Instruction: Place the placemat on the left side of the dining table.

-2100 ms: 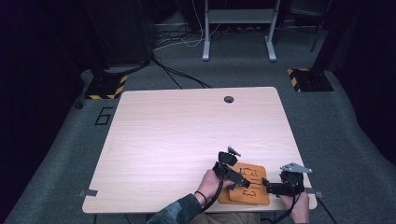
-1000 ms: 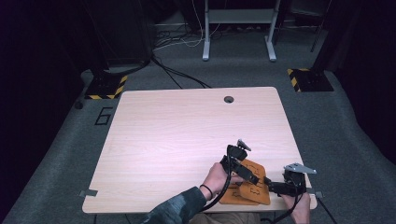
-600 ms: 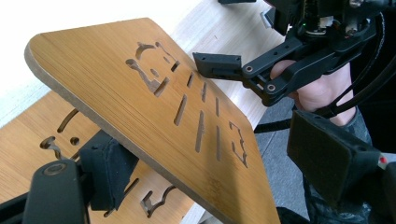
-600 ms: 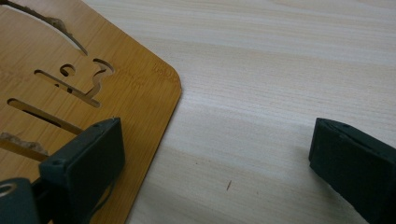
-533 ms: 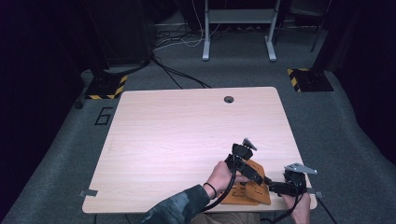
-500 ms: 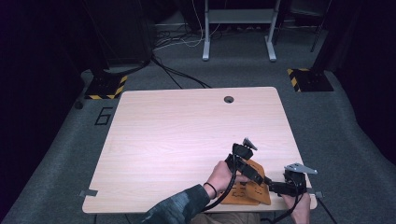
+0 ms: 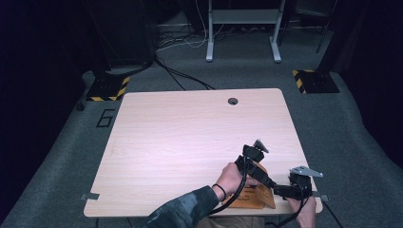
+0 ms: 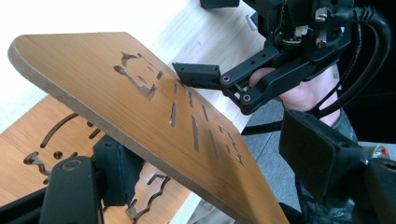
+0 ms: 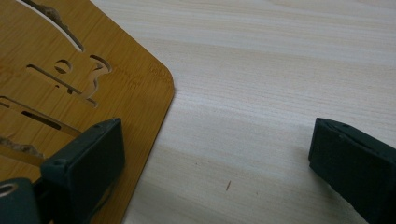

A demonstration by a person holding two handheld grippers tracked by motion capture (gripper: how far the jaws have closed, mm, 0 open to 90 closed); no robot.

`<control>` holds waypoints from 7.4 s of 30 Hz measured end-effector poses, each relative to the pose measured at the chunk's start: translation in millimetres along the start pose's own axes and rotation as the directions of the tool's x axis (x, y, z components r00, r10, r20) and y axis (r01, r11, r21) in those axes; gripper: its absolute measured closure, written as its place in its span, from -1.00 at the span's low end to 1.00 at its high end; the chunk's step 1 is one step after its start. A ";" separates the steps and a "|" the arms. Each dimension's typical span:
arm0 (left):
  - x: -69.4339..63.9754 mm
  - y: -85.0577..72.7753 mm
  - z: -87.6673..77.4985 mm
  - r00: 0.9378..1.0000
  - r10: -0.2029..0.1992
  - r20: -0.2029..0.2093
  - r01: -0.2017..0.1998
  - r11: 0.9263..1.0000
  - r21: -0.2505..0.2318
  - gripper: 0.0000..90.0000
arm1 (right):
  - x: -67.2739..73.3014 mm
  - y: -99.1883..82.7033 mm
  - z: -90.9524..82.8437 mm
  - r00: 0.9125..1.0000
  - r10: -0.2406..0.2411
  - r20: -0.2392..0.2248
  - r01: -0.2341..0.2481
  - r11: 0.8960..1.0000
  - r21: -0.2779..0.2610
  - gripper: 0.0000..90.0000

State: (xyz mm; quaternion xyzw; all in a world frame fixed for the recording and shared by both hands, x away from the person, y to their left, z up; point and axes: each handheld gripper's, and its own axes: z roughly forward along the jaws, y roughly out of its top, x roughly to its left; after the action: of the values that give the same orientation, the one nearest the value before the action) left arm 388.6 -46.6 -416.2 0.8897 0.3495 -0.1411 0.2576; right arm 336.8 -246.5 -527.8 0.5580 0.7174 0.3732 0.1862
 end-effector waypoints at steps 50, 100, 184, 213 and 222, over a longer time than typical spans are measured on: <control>-47.2 70.6 3.3 0.959 0.134 -0.250 -0.116 0.990 0.082 0.89 | -29.4 -6.3 -18.3 0.986 0.152 0.062 -0.146 0.985 -0.096 -0.96; 32.5 55.5 -112.4 0.941 0.022 -0.336 -0.052 0.995 -0.081 0.92 | -24.1 6.3 2.2 0.990 0.042 0.136 -0.044 0.999 0.005 -0.99; 237.6 -57.6 -236.9 0.733 -0.513 -0.446 0.422 0.858 -0.293 0.91 | -18.2 7.7 6.6 0.981 -0.017 0.195 0.009 0.999 0.044 -0.99; 286.8 -95.0 -235.7 0.639 -0.630 -0.441 0.550 0.775 -0.311 0.90 | -18.1 7.4 6.4 0.981 -0.016 0.195 0.008 0.999 0.042 -0.98; 287.5 -96.5 -234.2 0.625 -0.616 -0.479 0.526 0.786 -0.324 0.84 | -17.8 7.2 6.1 0.980 -0.012 0.196 0.004 0.999 0.044 -0.98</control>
State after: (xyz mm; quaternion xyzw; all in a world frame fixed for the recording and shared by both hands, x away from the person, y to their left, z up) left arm 543.9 301.8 -381.1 0.7098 0.6832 0.0794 0.1520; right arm 351.2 -260.4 -529.1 0.5932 0.7057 0.2997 0.2454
